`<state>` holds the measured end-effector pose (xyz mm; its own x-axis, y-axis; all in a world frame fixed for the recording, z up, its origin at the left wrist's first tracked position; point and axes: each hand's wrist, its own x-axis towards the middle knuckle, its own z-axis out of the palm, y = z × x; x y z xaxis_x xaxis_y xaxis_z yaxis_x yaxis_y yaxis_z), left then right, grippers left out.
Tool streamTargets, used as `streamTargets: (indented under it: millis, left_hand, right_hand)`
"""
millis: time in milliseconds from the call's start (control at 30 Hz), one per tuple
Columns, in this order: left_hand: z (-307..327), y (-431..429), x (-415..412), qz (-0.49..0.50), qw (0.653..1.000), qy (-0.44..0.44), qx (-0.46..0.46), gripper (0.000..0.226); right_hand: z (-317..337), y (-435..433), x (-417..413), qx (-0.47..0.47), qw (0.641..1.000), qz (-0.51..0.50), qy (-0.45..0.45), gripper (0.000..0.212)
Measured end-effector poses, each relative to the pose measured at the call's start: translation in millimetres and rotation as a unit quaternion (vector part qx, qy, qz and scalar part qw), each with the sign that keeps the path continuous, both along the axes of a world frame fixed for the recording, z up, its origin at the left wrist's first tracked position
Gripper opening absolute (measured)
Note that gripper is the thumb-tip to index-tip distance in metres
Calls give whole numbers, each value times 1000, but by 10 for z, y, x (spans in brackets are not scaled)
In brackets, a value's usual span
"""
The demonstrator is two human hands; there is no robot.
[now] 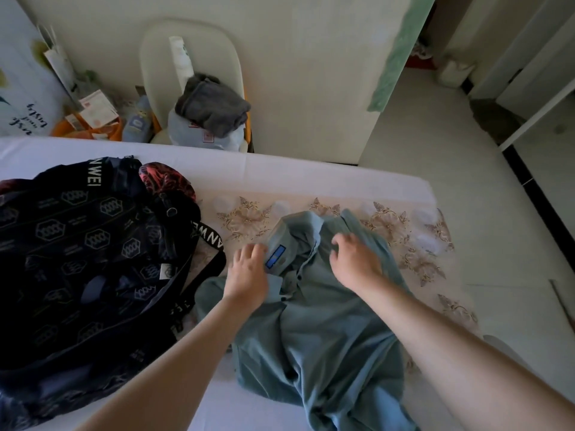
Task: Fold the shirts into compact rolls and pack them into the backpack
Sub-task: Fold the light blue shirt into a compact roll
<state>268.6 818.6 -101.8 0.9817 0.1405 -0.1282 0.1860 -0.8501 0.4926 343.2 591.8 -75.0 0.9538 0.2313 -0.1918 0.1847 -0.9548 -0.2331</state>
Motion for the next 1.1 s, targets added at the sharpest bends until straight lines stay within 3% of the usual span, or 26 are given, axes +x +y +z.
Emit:
streamTargets:
  millis: [133,267,333,367,400,500,600,667,767,833,900,1000,1067,1100]
  left_hand:
    - [-65,268,139,33,979,189,61,62]
    - [-118,342,216,33,967,248,42,46]
    - [-82,345,222,34,973,226,28,13]
    - [-47,345,224,42,979,197,19,11]
    - [-12,351,231,51,985,161,24,23]
    - [232,368,278,99,993,63,19,18]
    - [599,393,376,170,985,19,-34,17]
    - [836,385,469,158,986,4,-53,18]
    - [1261,333,536,85,989,35,-112,24]
    - [1581,338,495,-2,981,102,-163,46]
    - [1862,386,398,-115,978,141,-104,72]
    - [2145,463,292,-174,984,41,10,75]
    - [2348,460,240,-134,990,-40,2,68]
    - [2469,439,199,-98,992,-75,-10,57]
  right_hand:
    - [-52,403,457,40,996,77,-22,55]
    - [-106,684,769,-19,997,77,20,75]
    - [-169,697,865,-51,995,81,32,60]
    - [-174,681,887,-44,996,72,33,37]
    - [-168,638,900,-24,997,59,43,10]
    - [0,523,881,67,996,-27,53,11]
    - [324,423,812,144,980,-124,56,25]
    - [554,356,751,170,972,-152,59,29]
    - [920,264,606,257,949,-170,61,19]
    - [1211,189,481,340,920,-187,53,25]
    - [1533,114,337,412,884,-215,47,25]
    - [1928,6,81,497,838,-213,76,15]
    - [2101,-64,-102,451,877,-147,73,3]
    - [2179,-90,-177,409,904,-107,65,17]
